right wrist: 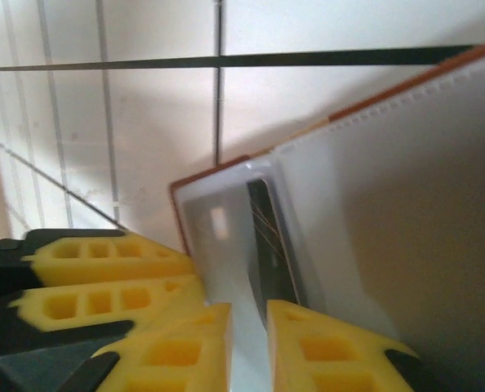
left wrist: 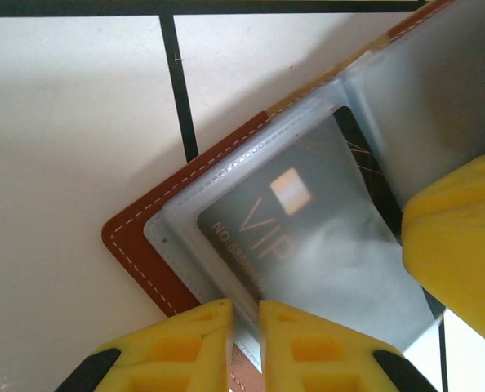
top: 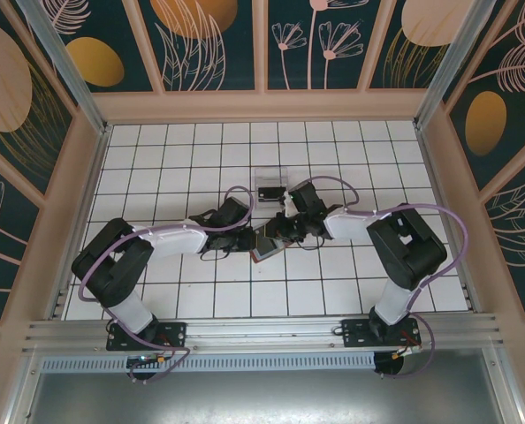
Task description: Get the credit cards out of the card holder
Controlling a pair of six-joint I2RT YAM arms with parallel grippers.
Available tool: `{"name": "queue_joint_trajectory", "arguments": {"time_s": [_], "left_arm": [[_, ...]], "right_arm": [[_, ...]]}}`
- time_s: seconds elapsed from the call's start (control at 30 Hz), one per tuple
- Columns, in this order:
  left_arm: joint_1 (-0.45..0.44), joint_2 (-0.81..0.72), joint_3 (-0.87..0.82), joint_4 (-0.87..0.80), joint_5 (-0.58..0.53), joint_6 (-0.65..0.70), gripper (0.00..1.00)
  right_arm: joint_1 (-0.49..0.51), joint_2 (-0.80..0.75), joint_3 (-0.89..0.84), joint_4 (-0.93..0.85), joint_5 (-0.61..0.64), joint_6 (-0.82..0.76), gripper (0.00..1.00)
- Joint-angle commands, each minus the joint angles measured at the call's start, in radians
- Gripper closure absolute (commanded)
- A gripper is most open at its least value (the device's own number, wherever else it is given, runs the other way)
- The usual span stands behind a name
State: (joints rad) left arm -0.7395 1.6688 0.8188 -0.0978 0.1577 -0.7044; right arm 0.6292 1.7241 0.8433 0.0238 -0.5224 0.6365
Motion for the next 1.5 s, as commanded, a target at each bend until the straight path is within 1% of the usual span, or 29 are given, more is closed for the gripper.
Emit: {"name": "queue_joint_trajectory", "arguments": {"time_s": [0.0,0.13,0.23,0.37,0.63,0.83,0.97,1.03,1.3,1.47], "left_arm": [[-0.01,0.004,-0.005,-0.066,0.004,-0.005,0.82],[-0.009,0.025,0.011,-0.072,-0.004,0.006,0.82],[-0.01,0.028,0.016,-0.08,-0.019,0.012,0.83],[-0.011,0.026,0.026,-0.101,-0.054,0.026,0.84],[-0.01,0.032,0.049,-0.123,-0.082,0.041,0.84],[-0.01,0.04,0.063,-0.132,-0.078,0.054,0.84],[-0.01,0.039,0.062,-0.14,-0.089,0.059,0.84],[-0.011,0.039,0.058,-0.14,-0.087,0.057,0.84],[-0.01,0.039,0.043,-0.123,-0.074,0.048,0.84],[-0.01,0.039,0.04,-0.123,-0.076,0.049,0.84]], "right_arm": [[0.009,-0.059,0.037,-0.137,0.094,-0.026,0.77],[0.016,-0.074,0.07,-0.237,0.203,-0.041,0.76],[0.018,-0.059,0.071,-0.271,0.248,-0.044,0.75],[0.041,-0.034,0.063,-0.282,0.253,-0.035,0.75],[0.139,-0.048,0.064,-0.291,0.21,0.026,0.75],[0.154,-0.062,0.133,-0.353,0.301,0.034,0.76],[0.142,-0.053,0.167,-0.37,0.326,0.026,0.76],[0.132,-0.045,0.169,-0.36,0.318,0.024,0.77],[0.116,-0.004,0.147,-0.256,0.211,0.032,0.76],[0.114,0.042,0.153,-0.242,0.201,0.033,0.76]]}}
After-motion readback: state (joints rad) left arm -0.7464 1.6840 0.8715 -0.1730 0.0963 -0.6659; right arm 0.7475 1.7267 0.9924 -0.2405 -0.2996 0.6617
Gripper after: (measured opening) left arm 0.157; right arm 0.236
